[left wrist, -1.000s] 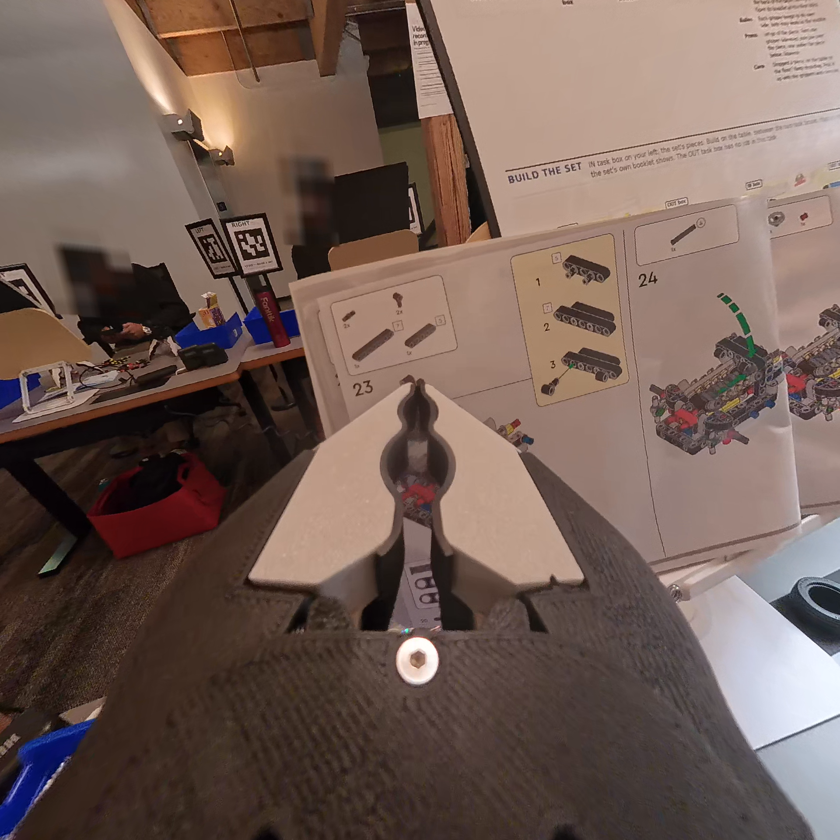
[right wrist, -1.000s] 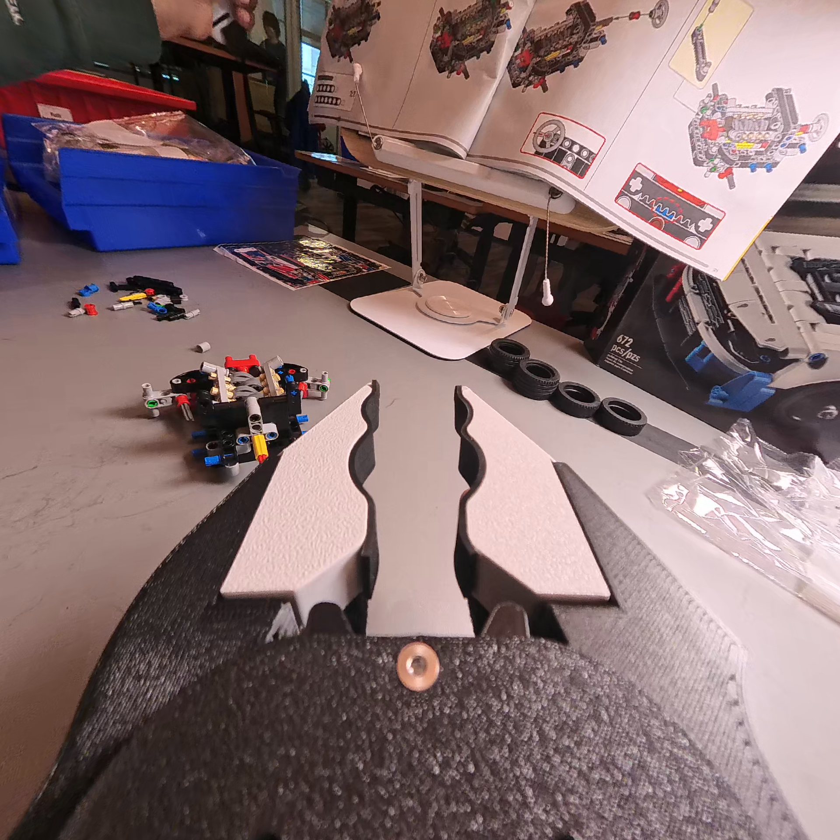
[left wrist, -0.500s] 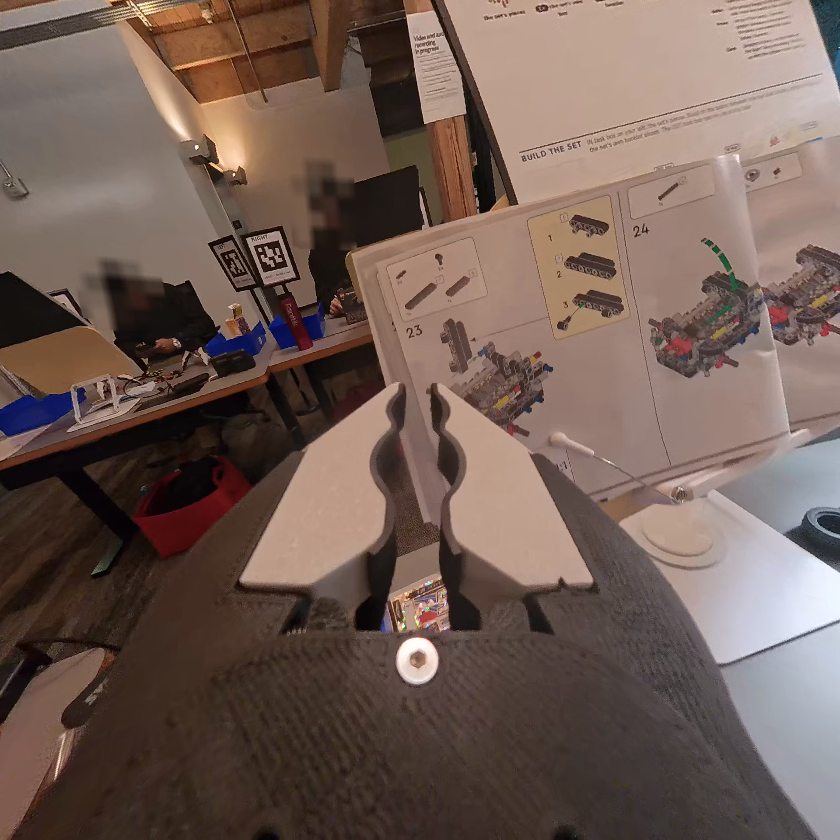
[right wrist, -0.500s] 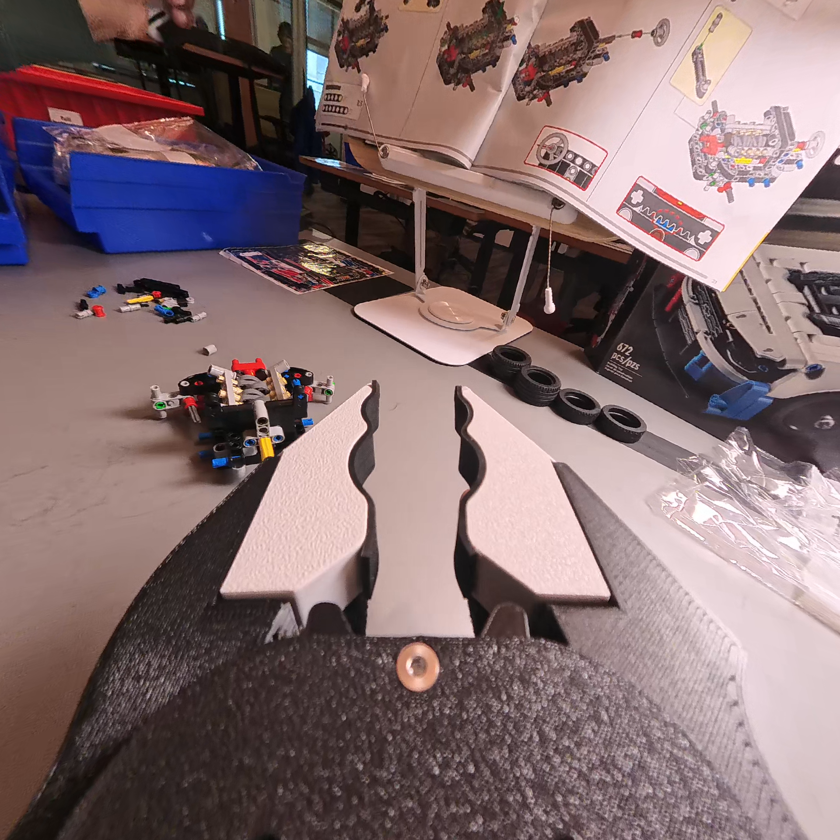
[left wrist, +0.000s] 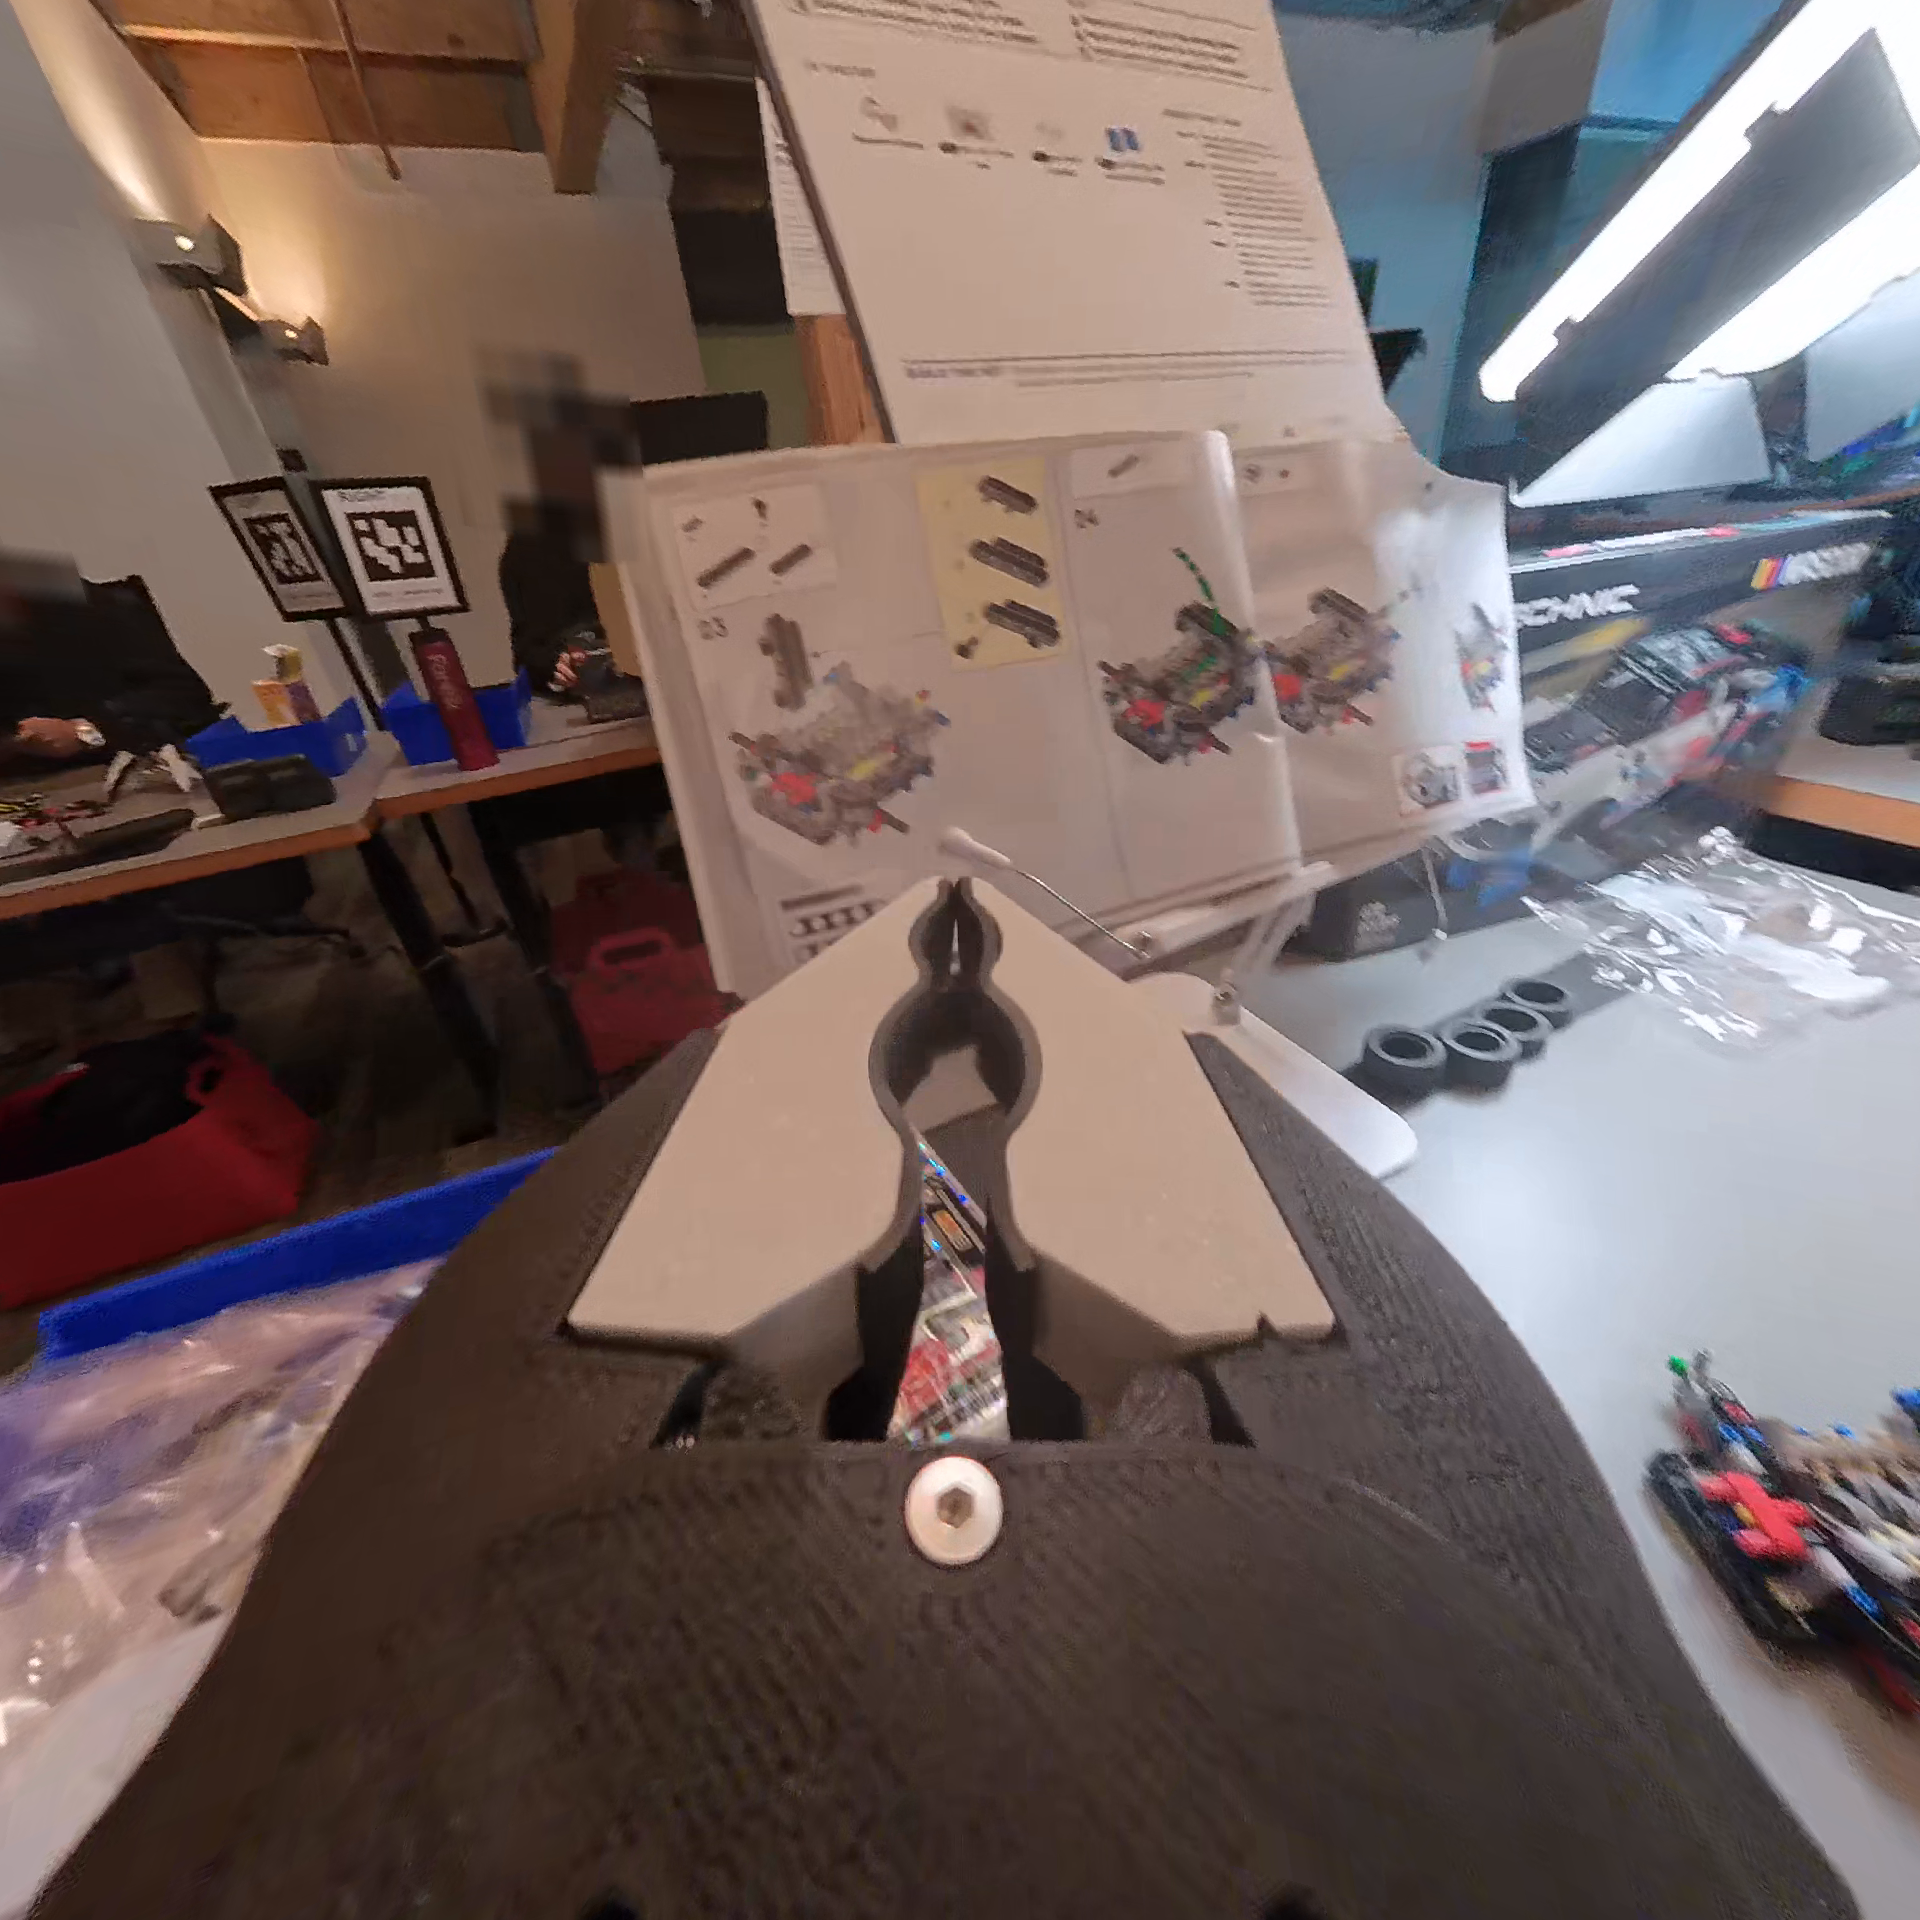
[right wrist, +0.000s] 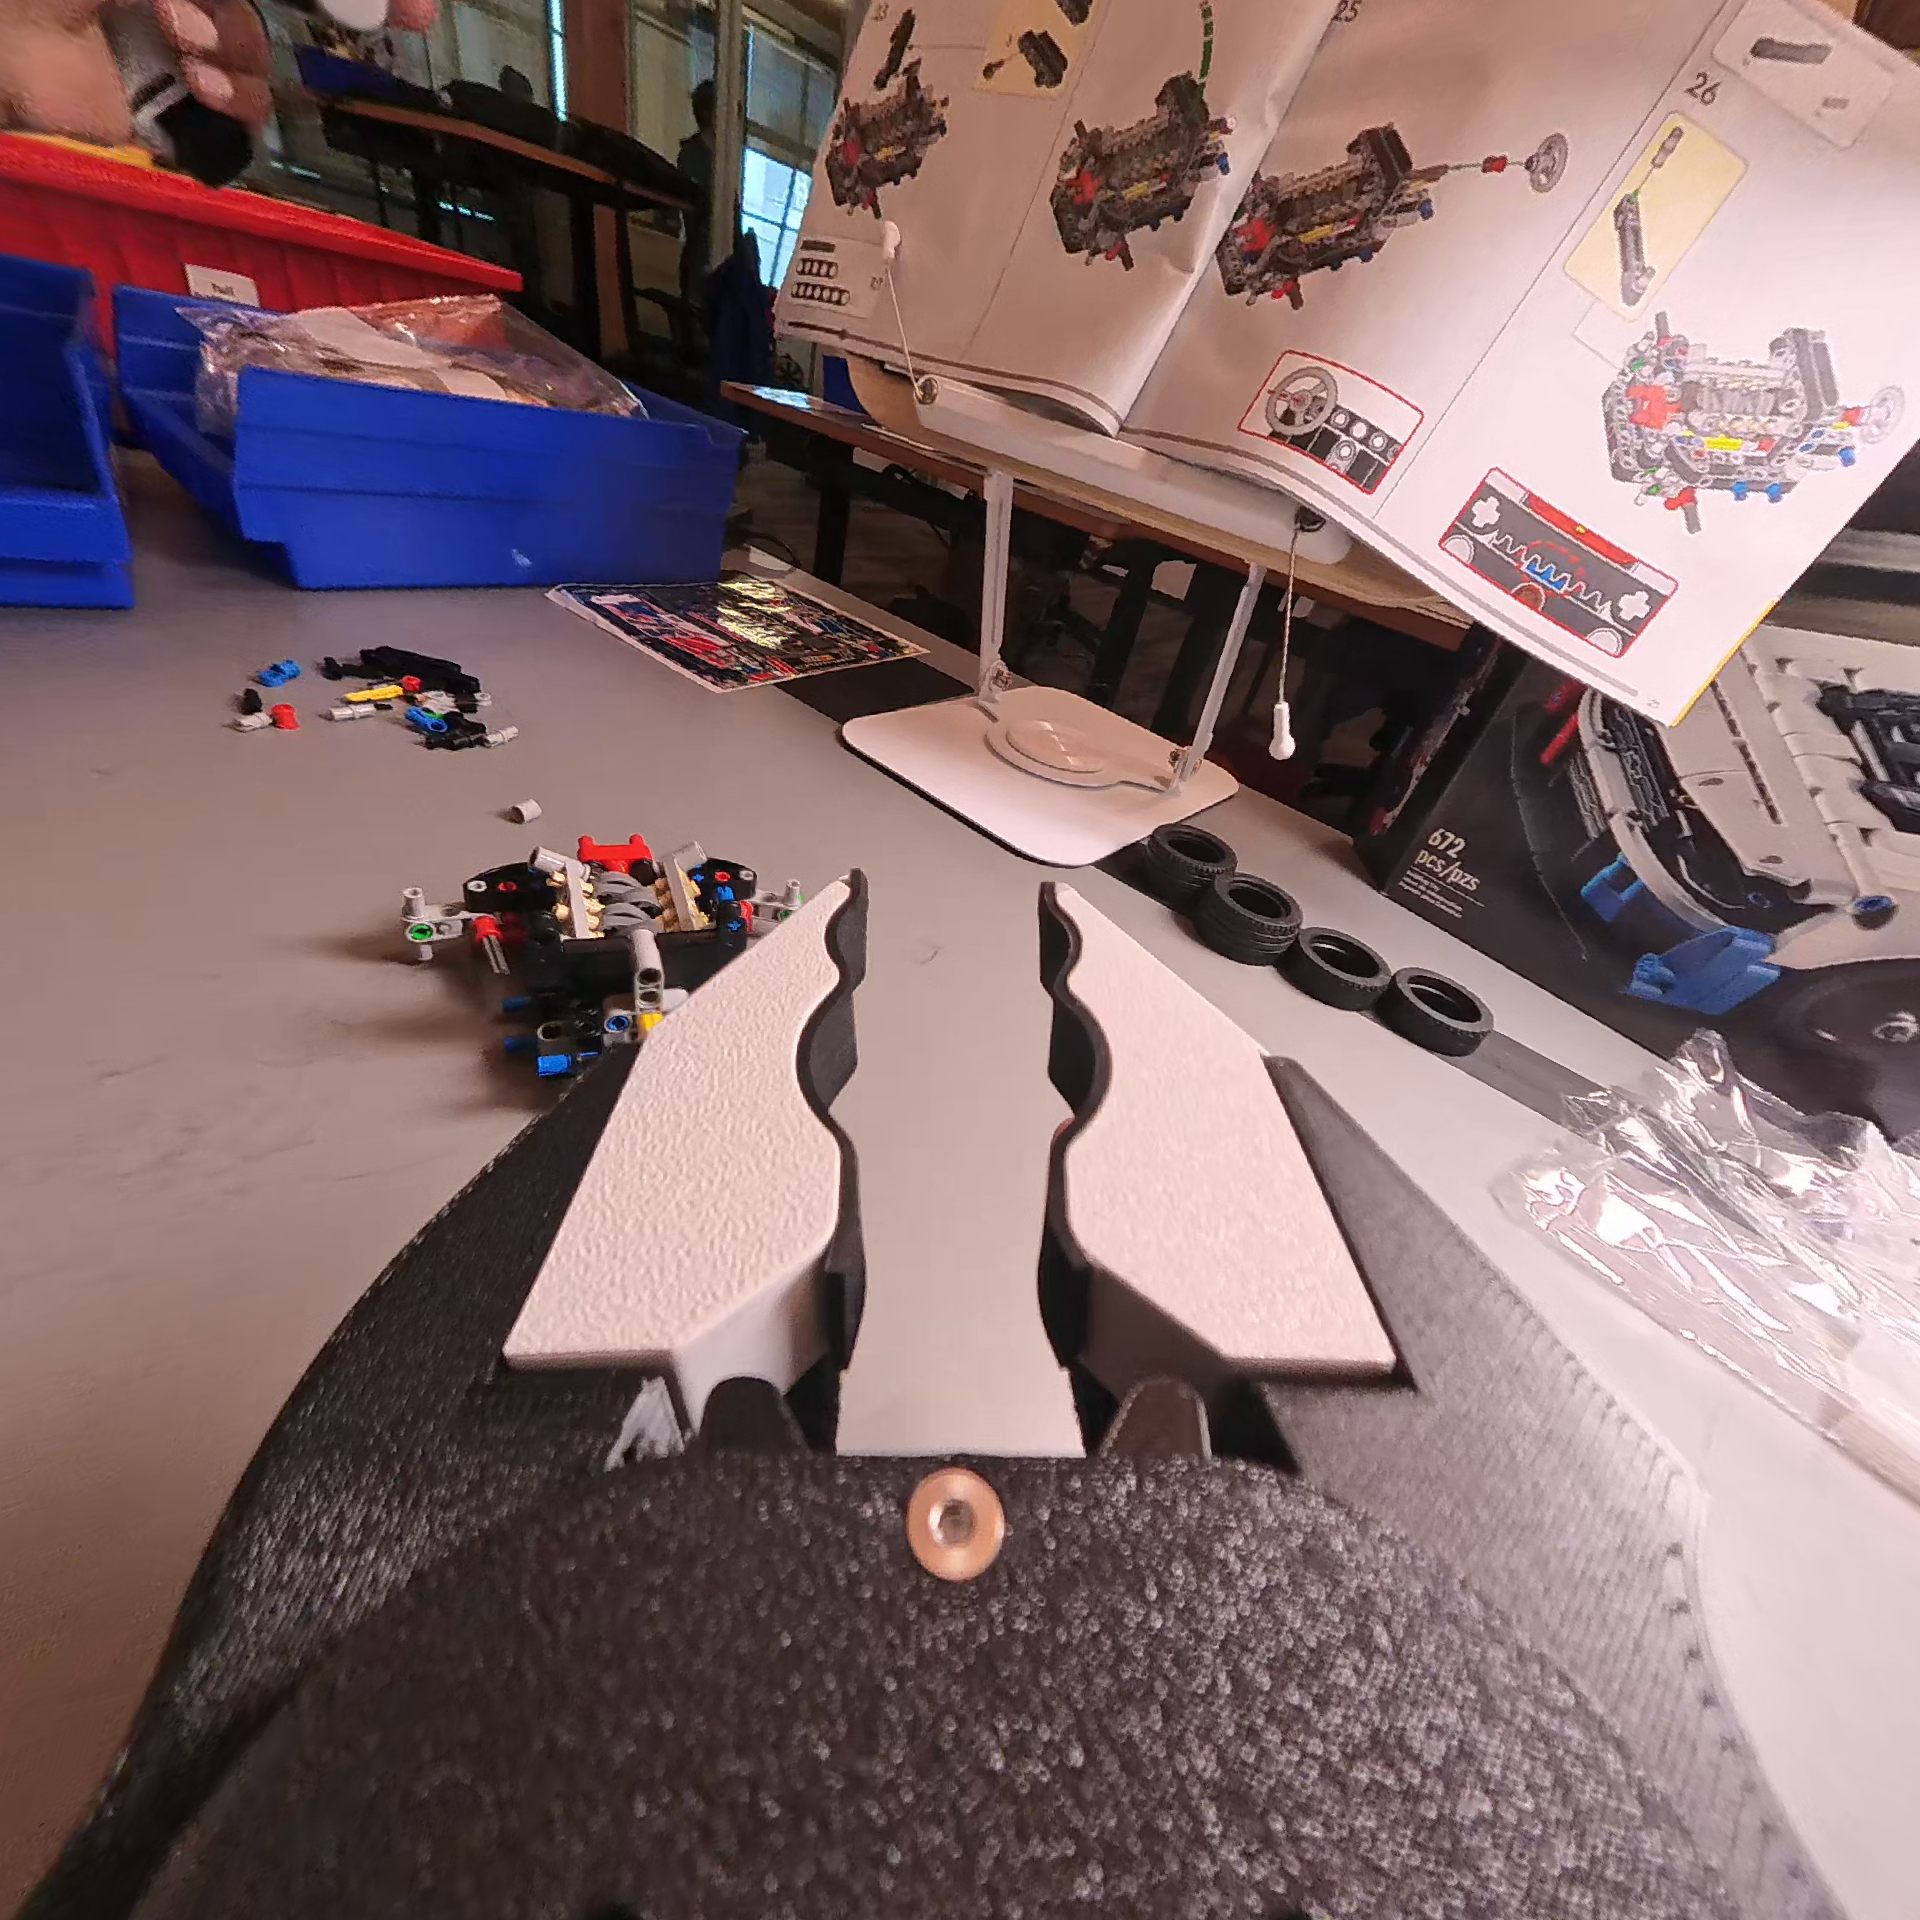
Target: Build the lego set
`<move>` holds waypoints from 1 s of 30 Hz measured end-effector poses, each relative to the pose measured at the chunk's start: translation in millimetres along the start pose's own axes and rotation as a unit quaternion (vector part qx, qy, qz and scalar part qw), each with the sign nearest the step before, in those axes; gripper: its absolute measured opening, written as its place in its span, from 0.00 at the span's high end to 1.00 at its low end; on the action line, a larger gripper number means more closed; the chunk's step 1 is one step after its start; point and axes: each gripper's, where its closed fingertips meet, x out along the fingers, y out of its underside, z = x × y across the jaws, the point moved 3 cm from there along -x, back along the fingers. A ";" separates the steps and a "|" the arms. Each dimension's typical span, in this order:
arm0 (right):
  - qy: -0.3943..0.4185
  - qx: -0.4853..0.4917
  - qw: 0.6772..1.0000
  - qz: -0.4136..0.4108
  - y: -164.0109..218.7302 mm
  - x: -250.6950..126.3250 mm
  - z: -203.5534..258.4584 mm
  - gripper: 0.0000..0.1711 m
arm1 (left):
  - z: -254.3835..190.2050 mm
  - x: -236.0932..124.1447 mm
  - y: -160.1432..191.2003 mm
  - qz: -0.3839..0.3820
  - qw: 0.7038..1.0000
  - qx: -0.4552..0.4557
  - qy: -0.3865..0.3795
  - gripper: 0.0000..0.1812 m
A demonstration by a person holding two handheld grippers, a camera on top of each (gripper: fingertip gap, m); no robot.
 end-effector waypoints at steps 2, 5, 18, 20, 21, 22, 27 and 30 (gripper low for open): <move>-0.005 -0.002 1.000 -0.003 -2.1 -0.8 2.1 0.81 | -16.8 -8.8 6.9 0.008 1.000 0.005 0.012 1.00; -0.013 -0.007 1.000 -0.009 -6.2 -2.1 6.1 0.82 | -36.0 -20.8 15.3 0.001 1.000 0.006 0.012 1.00; -0.017 -0.049 0.999 -0.018 -11.4 -4.2 12.9 0.81 | -72.7 -46.0 113.1 0.099 0.994 -0.030 -0.023 1.00; -0.018 -0.030 0.999 -0.019 -10.1 -4.1 9.9 0.80 | -77.1 -53.9 129.6 0.121 0.992 -0.041 -0.022 1.00; -0.020 -0.019 0.999 -0.020 -10.0 -4.0 8.7 0.79 | -79.5 -57.4 137.7 0.136 0.990 -0.042 -0.020 1.00; -0.022 -0.007 0.999 -0.022 -10.7 -4.3 7.3 0.78 | -80.8 -60.4 145.0 0.152 0.987 -0.037 -0.021 1.00; -0.023 0.033 0.999 -0.035 -16.1 -7.9 0.3 0.69 | -75.6 -75.0 174.7 0.231 0.972 0.004 -0.042 1.00; -0.033 0.062 0.997 -0.026 -13.4 -6.5 -1.5 0.63 | -67.5 -82.3 193.2 0.281 0.958 0.019 -0.052 1.00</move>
